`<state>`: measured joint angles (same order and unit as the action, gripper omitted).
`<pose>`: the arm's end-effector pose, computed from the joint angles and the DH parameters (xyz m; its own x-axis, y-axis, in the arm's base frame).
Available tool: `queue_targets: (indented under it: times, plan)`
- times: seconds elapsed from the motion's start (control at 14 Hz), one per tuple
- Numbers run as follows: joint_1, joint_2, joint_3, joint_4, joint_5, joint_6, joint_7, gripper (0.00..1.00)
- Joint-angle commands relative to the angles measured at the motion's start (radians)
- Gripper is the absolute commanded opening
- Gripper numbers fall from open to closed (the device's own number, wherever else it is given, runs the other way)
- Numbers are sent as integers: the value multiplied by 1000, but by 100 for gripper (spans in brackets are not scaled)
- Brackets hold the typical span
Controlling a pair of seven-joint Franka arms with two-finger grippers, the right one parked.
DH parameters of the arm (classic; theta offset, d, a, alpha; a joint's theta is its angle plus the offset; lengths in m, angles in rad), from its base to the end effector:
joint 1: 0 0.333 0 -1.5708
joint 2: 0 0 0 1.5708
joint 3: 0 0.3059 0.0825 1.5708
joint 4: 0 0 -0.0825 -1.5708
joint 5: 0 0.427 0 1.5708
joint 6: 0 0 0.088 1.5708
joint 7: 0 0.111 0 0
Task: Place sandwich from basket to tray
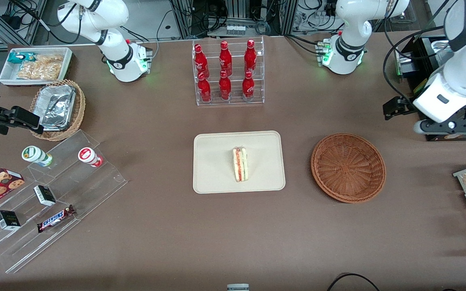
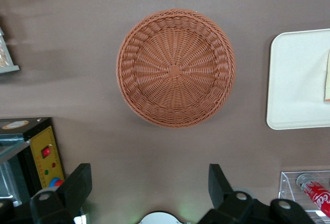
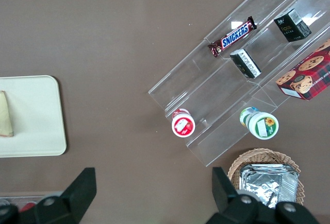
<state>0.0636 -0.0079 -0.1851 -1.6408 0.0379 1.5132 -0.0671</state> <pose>0.5817 -0.0670 0.5747 0.9919 -0.0512 -0.1166 -0.0571 -0.9973 -0.0472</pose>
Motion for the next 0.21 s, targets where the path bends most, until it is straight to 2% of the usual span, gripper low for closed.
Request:
queue_targets:
  times: [0.0, 0.14]
  plan:
    - [16, -37, -17, -8, 11, -18, 12, 100]
    - [15, -35, -14, -4, -1, -16, 10, 100]
